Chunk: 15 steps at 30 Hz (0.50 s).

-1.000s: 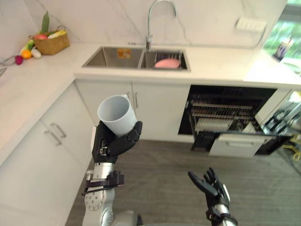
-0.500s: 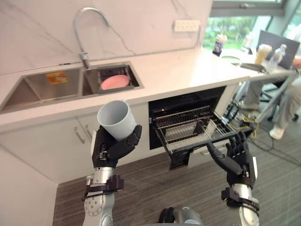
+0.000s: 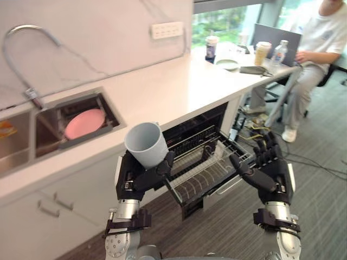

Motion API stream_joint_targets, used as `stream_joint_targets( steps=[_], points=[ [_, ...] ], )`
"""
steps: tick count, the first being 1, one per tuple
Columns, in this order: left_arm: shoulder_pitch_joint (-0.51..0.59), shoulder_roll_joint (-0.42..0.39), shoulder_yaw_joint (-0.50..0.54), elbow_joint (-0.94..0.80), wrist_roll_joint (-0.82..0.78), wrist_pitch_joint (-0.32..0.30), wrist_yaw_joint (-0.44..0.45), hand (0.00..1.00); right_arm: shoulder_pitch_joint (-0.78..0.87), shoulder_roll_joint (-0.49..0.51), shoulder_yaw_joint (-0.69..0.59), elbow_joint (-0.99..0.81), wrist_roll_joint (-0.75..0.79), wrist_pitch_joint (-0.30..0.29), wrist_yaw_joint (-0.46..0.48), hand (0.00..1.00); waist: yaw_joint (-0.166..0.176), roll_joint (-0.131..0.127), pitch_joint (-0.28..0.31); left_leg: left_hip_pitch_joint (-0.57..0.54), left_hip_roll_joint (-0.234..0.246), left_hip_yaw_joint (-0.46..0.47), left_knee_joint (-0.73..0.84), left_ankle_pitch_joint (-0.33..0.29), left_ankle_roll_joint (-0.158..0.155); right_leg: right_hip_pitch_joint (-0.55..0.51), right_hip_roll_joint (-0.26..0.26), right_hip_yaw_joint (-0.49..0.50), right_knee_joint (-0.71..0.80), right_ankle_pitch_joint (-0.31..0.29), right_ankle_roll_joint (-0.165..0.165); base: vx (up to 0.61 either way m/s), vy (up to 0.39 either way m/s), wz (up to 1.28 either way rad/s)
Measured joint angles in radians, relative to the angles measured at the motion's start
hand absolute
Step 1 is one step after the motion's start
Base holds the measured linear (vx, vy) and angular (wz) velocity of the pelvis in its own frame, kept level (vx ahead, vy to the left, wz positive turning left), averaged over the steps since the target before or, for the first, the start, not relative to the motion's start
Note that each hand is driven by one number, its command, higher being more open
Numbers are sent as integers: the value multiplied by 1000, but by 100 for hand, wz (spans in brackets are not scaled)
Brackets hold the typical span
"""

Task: Walk over to the sink, pick up the cup, carry it to the dishwasher, place the cup inside the dishwasher, then close the dishwasher door

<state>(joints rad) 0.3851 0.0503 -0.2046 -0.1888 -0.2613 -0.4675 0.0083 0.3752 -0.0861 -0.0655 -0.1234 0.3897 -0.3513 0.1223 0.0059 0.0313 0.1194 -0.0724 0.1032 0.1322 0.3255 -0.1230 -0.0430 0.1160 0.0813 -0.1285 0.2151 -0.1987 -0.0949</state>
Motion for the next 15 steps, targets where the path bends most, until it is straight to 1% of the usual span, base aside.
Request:
stream_joint_targets(
  steps=[1, 2, 3, 4, 5, 6, 7, 8, 9, 10, 11, 15],
  points=[
    [-3, 4, 0, 4, 12, -1, 10, 0, 1, 2, 9, 2, 1, 4, 2, 100, -5, -8, -7, 23, -4, 13, -26, 1, 1, 11, -8, 14, -8, -4, 13, 293, 193, -44],
    [-18, 11, -3, 8, 32, 0, 19, 0, 1, 2, 10, -2, 2, 6, 10, 100, -22, -17, -18, 56, -26, 18, -84, 16, 10, 22, -30, 14, -22, -4, 48, 263, 178, -3],
    [-38, 13, -9, 7, 50, 0, 24, 0, -1, 3, -4, -11, 9, 6, 16, 100, -24, -21, -22, 90, -51, 20, -141, 33, 22, 30, -49, 12, -31, -4, 61, 248, 163, 12],
    [-48, 14, -13, 7, 56, 0, 28, 0, -2, 4, -12, -15, 14, 7, 24, 100, -23, -21, -23, 107, -60, 20, -165, 40, 27, 36, -57, 10, -33, -4, 63, 212, 158, 15],
    [-56, 12, -17, 7, 63, 0, 34, 0, -2, 5, -21, -20, 32, 17, 39, 100, -22, -19, -26, 140, -73, 18, -206, 47, 34, 48, -67, 5, -25, -4, 76, 155, 117, 12],
    [-57, 12, -16, 7, 68, -1, 37, 0, -3, 7, -22, -21, 43, 23, 49, 100, -22, -19, -27, 157, -74, 17, -222, 48, 36, 52, -68, 3, -12, -4, 83, 163, 120, 10],
    [-60, 14, -15, 8, 69, 0, 40, 0, -3, 14, -22, -22, 53, 34, 75, 100, -24, -16, -24, 187, -63, 13, -241, 51, 40, 27, -66, -2, 79, -12, 98, 109, 62, 14],
    [-64, 15, -10, 14, 70, -1, 48, 0, 4, 17, -18, -25, 57, 39, 102, 100, -28, -10, -20, 204, -47, 2, -244, 51, 40, 6, -71, -18, 100, -49, 86, 94, 47, 12],
    [-67, 14, -6, 18, 71, -3, 53, 0, 8, 17, -16, -32, 58, 39, 116, 100, -24, -14, -24, 209, -48, 2, -248, 51, 40, 9, -85, -20, 46, -51, 90, 86, 17, 5],
    [-78, 19, 10, 23, 84, -6, 67, 0, 5, 24, -9, -61, 67, 43, 137, 100, -19, -44, -31, 207, -69, 7, -254, 47, 38, 0, -141, -24, -56, 44, 115, 115, -39, 22],
    [-94, 27, 14, 57, 107, -2, 81, 0, 0, 27, -10, -77, 94, 44, 157, 100, -31, -39, -27, 207, -62, -11, -253, 41, 31, 16, -134, -39, -59, 46, 113, 108, -65, 20],
    [-96, 27, 14, 84, 188, 4, 107, 0, -26, 13, -10, -104, 140, 47, 186, 100, -27, -41, -26, 213, -55, -3, -256, 37, 26, 22, -126, -33, -65, 46, 113, 30, -56, 1]
  ],
)
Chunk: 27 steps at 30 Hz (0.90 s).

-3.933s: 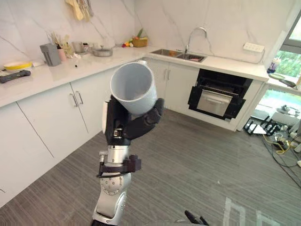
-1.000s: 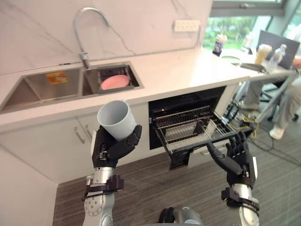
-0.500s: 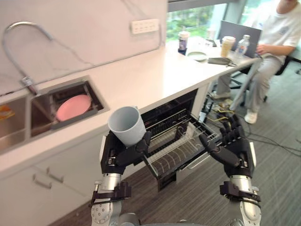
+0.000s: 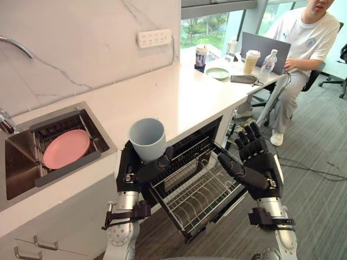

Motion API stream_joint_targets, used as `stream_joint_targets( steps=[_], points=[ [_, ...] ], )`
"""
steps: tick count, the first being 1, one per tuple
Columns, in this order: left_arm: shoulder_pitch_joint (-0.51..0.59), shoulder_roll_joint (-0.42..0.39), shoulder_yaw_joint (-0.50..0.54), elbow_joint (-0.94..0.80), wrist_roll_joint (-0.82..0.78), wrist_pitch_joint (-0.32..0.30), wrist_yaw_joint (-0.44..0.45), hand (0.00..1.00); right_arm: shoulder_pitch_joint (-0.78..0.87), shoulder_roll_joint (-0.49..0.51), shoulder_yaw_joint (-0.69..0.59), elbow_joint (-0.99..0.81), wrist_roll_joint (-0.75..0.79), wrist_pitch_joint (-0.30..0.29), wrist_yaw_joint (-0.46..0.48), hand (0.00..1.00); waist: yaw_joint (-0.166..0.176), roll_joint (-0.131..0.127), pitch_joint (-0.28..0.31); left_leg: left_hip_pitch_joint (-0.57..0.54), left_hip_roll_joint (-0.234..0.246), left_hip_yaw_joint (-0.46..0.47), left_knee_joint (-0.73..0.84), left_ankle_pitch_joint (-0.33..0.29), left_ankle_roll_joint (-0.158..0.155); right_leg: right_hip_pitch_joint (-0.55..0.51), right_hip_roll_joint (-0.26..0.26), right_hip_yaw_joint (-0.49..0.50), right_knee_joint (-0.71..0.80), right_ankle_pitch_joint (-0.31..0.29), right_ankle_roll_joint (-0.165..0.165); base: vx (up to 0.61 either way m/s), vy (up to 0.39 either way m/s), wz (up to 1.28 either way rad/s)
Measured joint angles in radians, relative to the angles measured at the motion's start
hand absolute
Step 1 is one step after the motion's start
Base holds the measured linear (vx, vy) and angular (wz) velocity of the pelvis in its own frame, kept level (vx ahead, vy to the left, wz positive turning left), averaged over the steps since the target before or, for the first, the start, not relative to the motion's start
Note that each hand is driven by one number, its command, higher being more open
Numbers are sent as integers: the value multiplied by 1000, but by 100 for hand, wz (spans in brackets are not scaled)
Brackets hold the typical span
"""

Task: Walk over to the sink, pick up the cup, carry it to the dishwasher, place the cup inside the dishwasher, then close the dishwasher door

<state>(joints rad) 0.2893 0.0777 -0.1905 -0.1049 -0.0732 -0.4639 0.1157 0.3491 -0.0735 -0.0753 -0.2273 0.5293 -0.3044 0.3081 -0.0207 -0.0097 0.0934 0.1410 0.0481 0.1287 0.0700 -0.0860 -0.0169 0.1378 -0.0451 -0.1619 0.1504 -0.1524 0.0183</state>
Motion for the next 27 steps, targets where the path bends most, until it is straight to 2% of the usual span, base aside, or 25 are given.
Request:
stream_joint_targets(
  steps=[5, 10, 14, 19, 27],
  points=[
    [-40, 19, -34, 3, 168, 2, 70, 0, -36, -10, 27, -57, 29, 21, 20, 100, 5, 0, 0, 0, -1, 18, 1, -2, -1, -1, 0, 24, -18, 20, 9, -43, 18, -12],
    [-115, 33, -83, 27, 267, 7, 91, 0, -72, -25, 95, -124, 40, 35, 43, 100, 4, -1, 1, -4, -12, 30, 3, -3, 5, 0, -9, 40, -30, 38, 20, -89, 41, -9],
    [-148, 40, -140, 43, 345, 25, 109, 0, -123, -32, 149, -130, 59, 72, 49, 100, 3, -2, 1, -2, -17, 39, 2, 1, 11, 0, -13, 48, -37, 49, 23, -50, 24, -6],
    [-164, 41, -195, 45, 410, 37, 130, 0, -152, -40, 189, -130, 58, 113, 36, 100, 3, -2, 1, 0, -19, 47, 1, 3, 13, 1, -13, 56, -51, 61, 25, -14, 15, -5],
    [-206, 61, -212, 45, 430, 58, 169, 0, -182, -72, 210, -130, -19, 173, -17, 100, 2, -3, -1, 2, -21, 64, -3, 6, 18, 6, -12, 75, -84, 89, 27, -30, 13, -7]
  ],
)
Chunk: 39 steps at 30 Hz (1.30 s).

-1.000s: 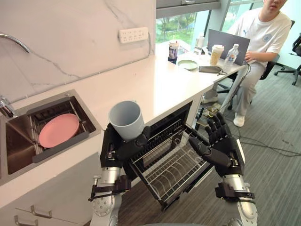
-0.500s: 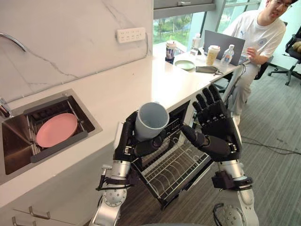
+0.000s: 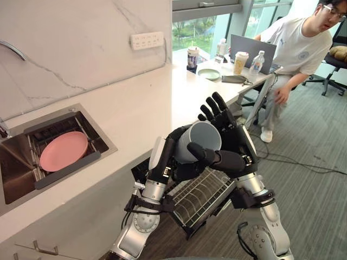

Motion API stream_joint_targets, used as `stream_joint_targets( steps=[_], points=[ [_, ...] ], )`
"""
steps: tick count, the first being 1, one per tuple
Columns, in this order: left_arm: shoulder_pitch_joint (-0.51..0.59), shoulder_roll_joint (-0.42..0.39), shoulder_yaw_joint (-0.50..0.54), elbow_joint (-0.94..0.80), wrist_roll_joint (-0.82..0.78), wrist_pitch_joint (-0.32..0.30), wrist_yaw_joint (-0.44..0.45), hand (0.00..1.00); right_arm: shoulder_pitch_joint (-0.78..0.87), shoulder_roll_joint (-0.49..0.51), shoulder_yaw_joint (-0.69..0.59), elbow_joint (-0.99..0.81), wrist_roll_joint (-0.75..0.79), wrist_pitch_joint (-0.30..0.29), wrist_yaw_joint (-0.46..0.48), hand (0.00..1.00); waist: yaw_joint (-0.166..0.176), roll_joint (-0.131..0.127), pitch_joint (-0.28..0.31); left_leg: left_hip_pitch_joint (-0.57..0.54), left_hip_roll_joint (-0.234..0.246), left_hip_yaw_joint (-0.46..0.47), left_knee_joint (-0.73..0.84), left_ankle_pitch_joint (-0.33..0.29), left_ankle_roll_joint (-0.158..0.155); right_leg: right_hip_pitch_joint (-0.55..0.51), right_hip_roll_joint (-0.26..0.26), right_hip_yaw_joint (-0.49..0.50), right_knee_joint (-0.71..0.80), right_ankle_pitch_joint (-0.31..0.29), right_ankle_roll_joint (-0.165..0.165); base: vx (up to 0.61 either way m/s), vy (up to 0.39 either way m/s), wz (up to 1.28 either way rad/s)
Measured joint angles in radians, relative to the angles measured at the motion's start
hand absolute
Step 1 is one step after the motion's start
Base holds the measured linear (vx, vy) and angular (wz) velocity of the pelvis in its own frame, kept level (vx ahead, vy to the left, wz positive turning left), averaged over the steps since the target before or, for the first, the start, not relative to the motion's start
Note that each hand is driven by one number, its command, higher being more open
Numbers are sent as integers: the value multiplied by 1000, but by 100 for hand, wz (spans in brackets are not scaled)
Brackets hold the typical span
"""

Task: Walk over to the sink, pick up the cup, carry it to the dishwasher, place the cup inside the dishwasher, then close the dishwasher door

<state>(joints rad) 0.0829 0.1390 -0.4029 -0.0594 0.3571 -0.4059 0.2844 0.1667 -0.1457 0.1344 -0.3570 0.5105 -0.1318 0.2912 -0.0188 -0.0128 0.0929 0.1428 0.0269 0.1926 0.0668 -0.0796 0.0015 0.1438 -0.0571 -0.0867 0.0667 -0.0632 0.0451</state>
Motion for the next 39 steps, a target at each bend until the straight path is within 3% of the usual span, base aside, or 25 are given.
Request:
stream_joint_targets(
  steps=[6, 15, 16, 25, 34, 35, 39],
  points=[
    [-3, 0, -1, -2, 0, 28, 3, 0, -1, -32, 27, 0, -135, 52, -51, 100, 0, 0, -1, 4, -7, 2, -14, 11, 8, 6, -4, 3, -22, 18, 3, -46, 13, -1],
    [-3, 2, 0, -5, 0, 34, -1, 0, -1, -35, 27, 0, -147, 87, -54, 100, -2, -1, -2, 6, -11, 3, -15, 13, 11, 11, -6, 3, -32, 25, 4, -4, 2, 0],
    [-3, 2, 0, -9, 0, 34, -1, 0, -1, -35, 27, 0, -151, 90, -55, 0, -2, -1, -2, 6, -11, 3, -15, 13, 11, 11, -6, 3, -32, 25, 4, 0, 0, 0],
    [-4, 5, -1, -46, 0, 32, -22, 0, -1, -36, 10, 1, -183, 102, -93, 0, -6, -3, -13, 10, -13, 2, -21, 16, 12, 12, -8, 2, -33, 25, 4, 0, 0, 0],
    [-4, 0, -2, -57, -7, 32, -21, 0, -1, -32, 20, 1, -200, 70, -121, 0, -17, -4, -15, 15, -14, 3, -29, 20, 12, 13, -9, 1, -35, 25, 4, 0, 0, 0],
    [-4, 0, -2, -58, -8, 32, -21, 100, -1, -32, 23, 1, -199, 69, -126, 0, -19, -4, -15, 16, -14, 3, -30, 20, 12, 13, -9, 2, -35, 25, 4, 0, 0, 0],
    [-4, 0, -3, -59, -23, 32, -22, 100, 3, -23, 29, 1, -196, 66, -140, 0, -23, -4, -15, 18, -14, 3, -33, 21, 11, 14, -9, 2, -35, 25, 4, 0, 0, 0]
  ],
)
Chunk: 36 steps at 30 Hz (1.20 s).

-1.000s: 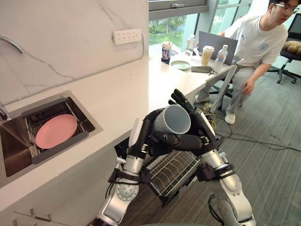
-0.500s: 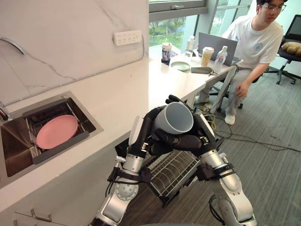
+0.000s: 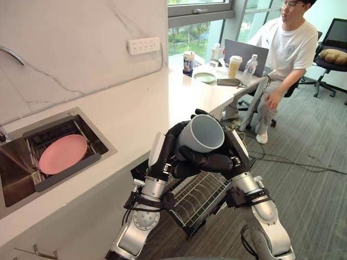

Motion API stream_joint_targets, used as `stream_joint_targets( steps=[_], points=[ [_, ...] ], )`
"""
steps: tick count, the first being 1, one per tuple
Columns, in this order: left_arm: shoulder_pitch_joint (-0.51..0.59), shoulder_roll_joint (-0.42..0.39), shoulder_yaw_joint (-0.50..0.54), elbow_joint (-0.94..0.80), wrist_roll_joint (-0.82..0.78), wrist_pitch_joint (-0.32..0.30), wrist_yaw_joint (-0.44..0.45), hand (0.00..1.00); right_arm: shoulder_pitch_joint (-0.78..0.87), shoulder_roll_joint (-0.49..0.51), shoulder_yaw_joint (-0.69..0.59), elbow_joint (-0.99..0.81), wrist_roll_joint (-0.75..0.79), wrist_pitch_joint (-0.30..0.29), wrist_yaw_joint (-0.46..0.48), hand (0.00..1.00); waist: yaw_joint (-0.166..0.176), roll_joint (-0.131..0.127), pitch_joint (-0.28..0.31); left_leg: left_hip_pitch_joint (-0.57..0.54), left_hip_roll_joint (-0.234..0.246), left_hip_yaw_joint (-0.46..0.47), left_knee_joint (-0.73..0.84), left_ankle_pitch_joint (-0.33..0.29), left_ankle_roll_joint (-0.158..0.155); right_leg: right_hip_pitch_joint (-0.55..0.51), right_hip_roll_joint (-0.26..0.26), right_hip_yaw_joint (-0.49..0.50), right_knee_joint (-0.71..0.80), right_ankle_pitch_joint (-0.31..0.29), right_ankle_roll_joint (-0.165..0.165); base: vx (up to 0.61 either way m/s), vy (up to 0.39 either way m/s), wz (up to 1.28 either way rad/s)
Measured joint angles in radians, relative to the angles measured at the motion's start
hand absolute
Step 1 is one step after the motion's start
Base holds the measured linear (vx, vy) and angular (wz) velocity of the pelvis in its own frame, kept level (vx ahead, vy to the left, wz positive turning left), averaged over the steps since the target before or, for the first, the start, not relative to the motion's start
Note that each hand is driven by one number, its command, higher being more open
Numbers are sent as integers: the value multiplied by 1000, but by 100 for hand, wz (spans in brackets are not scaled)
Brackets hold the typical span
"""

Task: Walk over to the sink, pick up the cup, carry it to the dishwasher, place the cup inside the dishwasher, then close the dishwasher door

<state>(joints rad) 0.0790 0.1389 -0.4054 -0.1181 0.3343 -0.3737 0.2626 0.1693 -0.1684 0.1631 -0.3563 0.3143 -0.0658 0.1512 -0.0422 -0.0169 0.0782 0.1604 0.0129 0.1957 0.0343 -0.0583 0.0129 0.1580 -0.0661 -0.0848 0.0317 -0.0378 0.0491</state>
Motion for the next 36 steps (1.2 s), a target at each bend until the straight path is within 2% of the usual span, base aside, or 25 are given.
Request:
stream_joint_targets(
  steps=[5, 13, 18, 23, 30, 33, 35, 36],
  points=[
    [0, -1, -4, -2, 0, -2, 5, 100, 3, 24, 0, 0, 23, 0, -15, 0, -1, 0, 0, 9, -1, 0, -11, 5, -1, 5, 0, 0, -1, 0, 0, 0, 0, 0],
    [12, -4, -25, -1, 0, -14, 22, 100, 19, 72, -1, 1, 166, -1, -50, 0, -2, 0, 0, 18, -2, 1, -33, 16, -1, 5, 1, 0, -3, 0, 0, 0, 0, 0],
    [51, -2, -8, 57, -3, 2, 35, 100, 19, 128, -27, 1, 268, -52, -53, 0, -3, 0, 0, 20, -2, 1, -35, 16, -1, 6, 1, 0, -5, 0, 0, 0, 0, 0],
    [71, -3, 19, 68, -42, 18, 63, 100, 21, 143, -51, 6, 327, -76, -53, 0, -3, 1, 1, 22, -2, 0, -35, 16, -1, 9, 1, -4, -6, 0, 0, 0, 0, 0],
    [71, -6, 62, 68, -116, 21, 75, 100, 42, 152, -82, 33, 332, -92, -67, 0, -2, 1, 2, 24, -4, -8, -35, 17, -1, 17, -1, -12, -9, 0, 0, -15, -6, 3],
    [80, -21, 102, 67, -265, 21, -49, 100, 53, 152, -120, 34, 326, -92, -83, 0, -2, 1, 4, 24, -5, -12, -35, 17, 0, 19, -3, -17, -9, 0, 0, -17, -3, 5],
    [115, -23, 116, 66, -417, 21, -227, 100, 70, 150, -167, 34, 306, -86, -105, 0, -1, 1, 12, 24, -7, -14, -35, 17, 0, 21, -4, -19, -9, -1, 1, -12, 0, 2],
    [134, -18, 112, 63, -445, 24, -286, 100, 74, 148, -187, 34, 300, -80, -112, 0, -1, 1, 20, 24, -7, -14, -34, 17, 0, 21, -5, -20, -9, -1, 1, 0, 0, 0]
  ],
)
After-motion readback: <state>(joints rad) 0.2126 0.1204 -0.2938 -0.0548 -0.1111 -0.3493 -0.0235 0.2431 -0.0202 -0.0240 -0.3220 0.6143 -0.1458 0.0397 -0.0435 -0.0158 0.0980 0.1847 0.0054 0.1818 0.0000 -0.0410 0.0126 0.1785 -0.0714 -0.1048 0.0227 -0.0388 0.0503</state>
